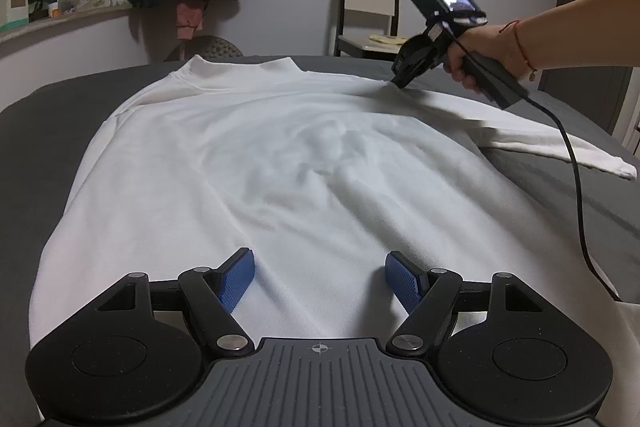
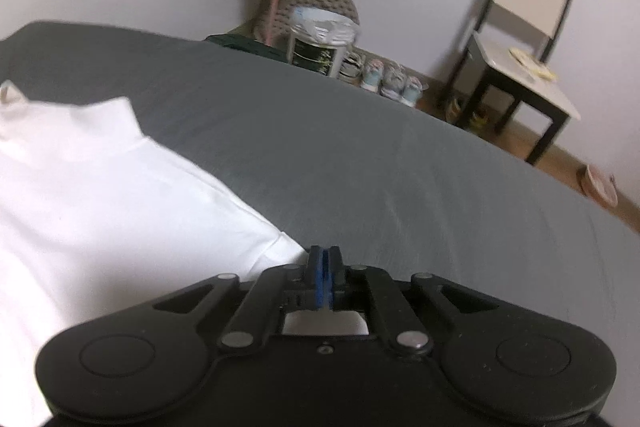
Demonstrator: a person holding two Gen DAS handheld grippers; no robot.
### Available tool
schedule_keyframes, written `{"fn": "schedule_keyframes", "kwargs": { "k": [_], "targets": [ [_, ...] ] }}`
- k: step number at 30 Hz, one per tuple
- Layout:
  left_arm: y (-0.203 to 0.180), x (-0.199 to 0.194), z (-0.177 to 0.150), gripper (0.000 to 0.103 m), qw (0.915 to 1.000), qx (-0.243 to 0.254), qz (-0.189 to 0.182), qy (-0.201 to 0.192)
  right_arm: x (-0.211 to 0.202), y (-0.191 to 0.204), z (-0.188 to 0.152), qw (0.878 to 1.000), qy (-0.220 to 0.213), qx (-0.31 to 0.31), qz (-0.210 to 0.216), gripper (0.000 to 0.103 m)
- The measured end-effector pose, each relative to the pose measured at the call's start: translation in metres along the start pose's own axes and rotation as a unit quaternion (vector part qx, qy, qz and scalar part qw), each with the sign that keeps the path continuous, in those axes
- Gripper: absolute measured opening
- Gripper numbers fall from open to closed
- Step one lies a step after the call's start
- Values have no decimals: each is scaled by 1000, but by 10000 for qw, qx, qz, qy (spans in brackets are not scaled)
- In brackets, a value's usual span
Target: Fold clothes
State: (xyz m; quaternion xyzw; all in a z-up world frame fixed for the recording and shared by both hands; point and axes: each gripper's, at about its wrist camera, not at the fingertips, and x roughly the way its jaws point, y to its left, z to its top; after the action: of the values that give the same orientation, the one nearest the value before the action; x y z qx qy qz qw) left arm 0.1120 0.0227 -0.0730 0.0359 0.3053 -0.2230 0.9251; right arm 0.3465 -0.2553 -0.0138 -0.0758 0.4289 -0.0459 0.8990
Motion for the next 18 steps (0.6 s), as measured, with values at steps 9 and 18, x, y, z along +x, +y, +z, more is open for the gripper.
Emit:
{"fn": "schedule_keyframes", "kwargs": {
  "k": [9, 18],
  "targets": [
    [4, -8, 11, 76, 9994, -252, 194, -118, -118, 11, -61, 9884, -508, 1029, 996, 36],
    [57, -70, 38, 103, 9800, -965, 1375, -1069, -181, 99, -155, 9541, -605, 2033, 2116, 42]
  ]
}}
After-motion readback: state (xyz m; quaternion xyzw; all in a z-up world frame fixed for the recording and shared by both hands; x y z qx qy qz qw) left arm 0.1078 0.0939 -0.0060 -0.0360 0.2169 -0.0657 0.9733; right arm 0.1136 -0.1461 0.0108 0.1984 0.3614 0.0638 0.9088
